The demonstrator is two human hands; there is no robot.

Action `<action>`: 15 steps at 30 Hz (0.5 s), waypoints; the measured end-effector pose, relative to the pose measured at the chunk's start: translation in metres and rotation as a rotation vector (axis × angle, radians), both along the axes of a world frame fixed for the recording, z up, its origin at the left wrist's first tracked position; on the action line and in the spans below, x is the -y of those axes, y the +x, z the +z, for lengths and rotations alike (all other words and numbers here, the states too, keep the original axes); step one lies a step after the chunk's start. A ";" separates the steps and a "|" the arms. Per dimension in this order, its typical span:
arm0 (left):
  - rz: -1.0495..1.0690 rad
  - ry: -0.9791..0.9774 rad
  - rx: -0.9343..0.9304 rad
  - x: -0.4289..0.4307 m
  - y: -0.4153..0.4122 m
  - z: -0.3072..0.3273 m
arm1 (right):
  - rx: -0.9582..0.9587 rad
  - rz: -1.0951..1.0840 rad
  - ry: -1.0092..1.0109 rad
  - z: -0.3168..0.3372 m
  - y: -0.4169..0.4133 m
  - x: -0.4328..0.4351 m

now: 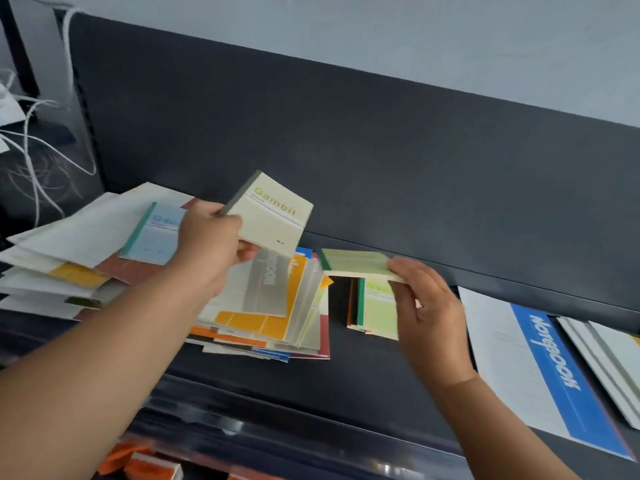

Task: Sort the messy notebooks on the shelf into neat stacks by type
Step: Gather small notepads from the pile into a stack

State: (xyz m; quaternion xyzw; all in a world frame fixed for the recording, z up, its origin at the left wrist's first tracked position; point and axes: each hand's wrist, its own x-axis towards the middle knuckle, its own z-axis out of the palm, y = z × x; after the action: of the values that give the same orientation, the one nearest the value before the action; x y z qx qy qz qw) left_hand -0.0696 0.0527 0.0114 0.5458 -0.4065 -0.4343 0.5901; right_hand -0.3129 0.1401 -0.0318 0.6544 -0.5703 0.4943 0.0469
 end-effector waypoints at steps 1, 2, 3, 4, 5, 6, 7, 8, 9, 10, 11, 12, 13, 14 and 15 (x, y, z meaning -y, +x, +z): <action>-0.032 0.017 -0.002 -0.004 -0.015 -0.003 | 0.015 -0.038 0.014 0.002 -0.015 -0.003; -0.055 0.033 0.004 -0.009 -0.031 -0.006 | 0.030 -0.072 0.025 0.003 -0.029 -0.006; -0.071 0.048 0.015 -0.013 -0.046 -0.009 | 0.046 -0.097 0.031 0.004 -0.041 -0.008; -0.090 0.065 0.020 -0.018 -0.063 -0.013 | 0.067 -0.116 0.033 0.004 -0.051 -0.010; -0.111 0.085 0.020 -0.022 -0.080 -0.017 | 0.090 -0.128 0.035 0.004 -0.060 -0.012; -0.134 0.107 0.015 -0.025 -0.096 -0.021 | 0.111 -0.135 0.036 0.004 -0.068 -0.014; -0.158 0.130 0.016 -0.028 -0.112 -0.027 | 0.123 -0.136 0.039 0.003 -0.074 -0.015; -0.180 0.157 0.027 -0.031 -0.127 -0.031 | 0.129 -0.135 0.048 0.001 -0.078 -0.015; -0.199 0.186 0.048 -0.033 -0.139 -0.037 | 0.134 -0.130 0.066 -0.002 -0.082 -0.015; -0.217 0.214 0.066 -0.035 -0.150 -0.043 | 0.136 -0.123 0.085 -0.005 -0.084 -0.014; -0.233 0.240 0.084 -0.036 -0.158 -0.049 | 0.131 -0.118 0.100 -0.008 -0.086 -0.013; -0.249 0.267 0.106 -0.038 -0.163 -0.053 | 0.120 -0.116 0.117 -0.011 -0.087 -0.011; -0.264 0.293 0.150 -0.040 -0.166 -0.057 | 0.106 -0.114 0.140 -0.015 -0.087 -0.010; -0.285 0.315 0.233 -0.041 -0.167 -0.059 | 0.090 -0.109 0.176 -0.018 -0.087 -0.009; -0.310 0.327 0.346 -0.043 -0.165 -0.060 | 0.066 -0.096 0.226 -0.022 -0.086 -0.008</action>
State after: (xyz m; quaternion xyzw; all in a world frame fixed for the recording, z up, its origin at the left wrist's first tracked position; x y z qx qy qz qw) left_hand -0.2346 0.0956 -0.0485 0.6309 -0.5044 -0.4797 0.3427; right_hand -0.3987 0.1482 -0.0534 0.6106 -0.6544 0.4455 -0.0224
